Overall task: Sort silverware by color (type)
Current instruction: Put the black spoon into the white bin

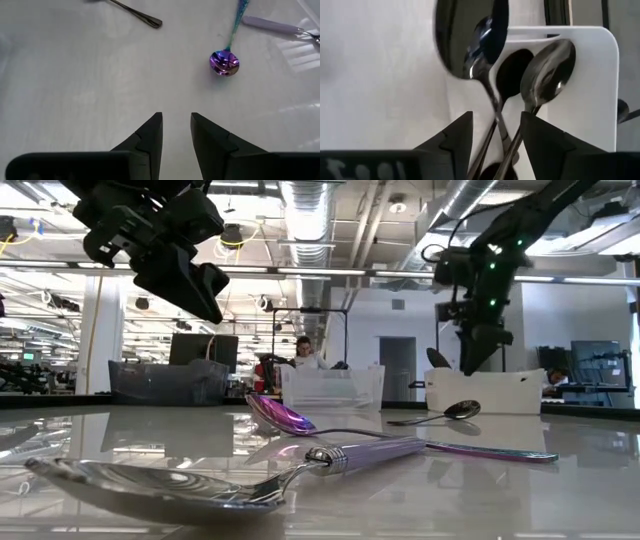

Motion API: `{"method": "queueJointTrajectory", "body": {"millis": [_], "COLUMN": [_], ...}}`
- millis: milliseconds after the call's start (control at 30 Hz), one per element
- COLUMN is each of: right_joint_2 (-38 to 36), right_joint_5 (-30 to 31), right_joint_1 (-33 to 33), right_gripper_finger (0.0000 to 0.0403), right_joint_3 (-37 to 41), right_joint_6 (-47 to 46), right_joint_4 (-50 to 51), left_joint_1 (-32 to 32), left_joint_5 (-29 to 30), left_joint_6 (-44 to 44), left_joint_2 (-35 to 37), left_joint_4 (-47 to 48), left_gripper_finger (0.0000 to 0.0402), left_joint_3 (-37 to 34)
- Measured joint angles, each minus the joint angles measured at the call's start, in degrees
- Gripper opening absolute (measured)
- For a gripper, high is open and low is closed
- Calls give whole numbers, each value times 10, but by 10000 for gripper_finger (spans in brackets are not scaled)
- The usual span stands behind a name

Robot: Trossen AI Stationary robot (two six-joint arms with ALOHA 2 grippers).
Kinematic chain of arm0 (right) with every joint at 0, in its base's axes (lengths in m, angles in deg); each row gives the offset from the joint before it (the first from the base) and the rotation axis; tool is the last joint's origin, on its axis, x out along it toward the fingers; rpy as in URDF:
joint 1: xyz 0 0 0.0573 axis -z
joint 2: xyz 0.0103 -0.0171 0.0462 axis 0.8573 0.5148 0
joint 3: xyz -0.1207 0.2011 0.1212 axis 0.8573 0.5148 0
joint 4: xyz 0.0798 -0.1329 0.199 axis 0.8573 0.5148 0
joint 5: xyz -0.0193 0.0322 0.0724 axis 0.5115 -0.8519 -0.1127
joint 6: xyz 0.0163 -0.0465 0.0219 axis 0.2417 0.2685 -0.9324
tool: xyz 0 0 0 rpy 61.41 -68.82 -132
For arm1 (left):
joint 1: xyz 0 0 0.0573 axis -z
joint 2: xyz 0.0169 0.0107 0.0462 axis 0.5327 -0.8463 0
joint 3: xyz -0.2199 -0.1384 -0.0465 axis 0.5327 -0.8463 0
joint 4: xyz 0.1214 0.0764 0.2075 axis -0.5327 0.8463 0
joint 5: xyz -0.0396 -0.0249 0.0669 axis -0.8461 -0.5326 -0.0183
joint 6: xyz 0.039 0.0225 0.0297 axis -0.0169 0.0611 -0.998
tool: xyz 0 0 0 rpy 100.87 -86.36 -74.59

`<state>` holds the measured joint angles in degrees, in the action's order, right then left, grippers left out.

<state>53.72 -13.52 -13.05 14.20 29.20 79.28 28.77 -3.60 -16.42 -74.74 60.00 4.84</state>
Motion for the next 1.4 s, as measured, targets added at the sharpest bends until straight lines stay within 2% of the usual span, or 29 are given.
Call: {"method": "queueJointTrajectory", "body": {"millis": [400, 500, 633, 667, 933, 1100, 1267, 1400], "right_joint_2": [61, 57, 30, 20, -77, -117, -99, -44], "right_joint_5": [-7, -6, -2, -5, -5, 4, 54, 88], "right_joint_1": [0, 0, -1, 0, 3, 3, 4, 4], "right_gripper_finger": [167, 124, 31, 19, 15, 14, 14, 14], "right_joint_3": [0, 0, -1, -3, -46, -85, -98, -98], "right_joint_6": [25, 29, 31, 29, -39, -81, -112, -133], "right_joint_4": [-46, -46, -48, -47, -47, 15, 103, 113], "left_joint_1": [0, 0, 0, 0, 0, 0, 0, 0], "left_joint_5": [1, 1, 3, 3, 2, 2, 2, 2], "left_joint_6": [-19, -19, -24, -24, -25, -26, -32, -33], "left_joint_2": [0, 0, 0, 0, 0, 0, 0, 0], "left_joint_4": [0, 3, 4, 4, 5, 7, 6, -3], "left_gripper_finger": [87, 87, 87, 87, 87, 87, 87, 87], "left_joint_3": [0, 0, 0, 0, 0, 0, 0, 0]}}
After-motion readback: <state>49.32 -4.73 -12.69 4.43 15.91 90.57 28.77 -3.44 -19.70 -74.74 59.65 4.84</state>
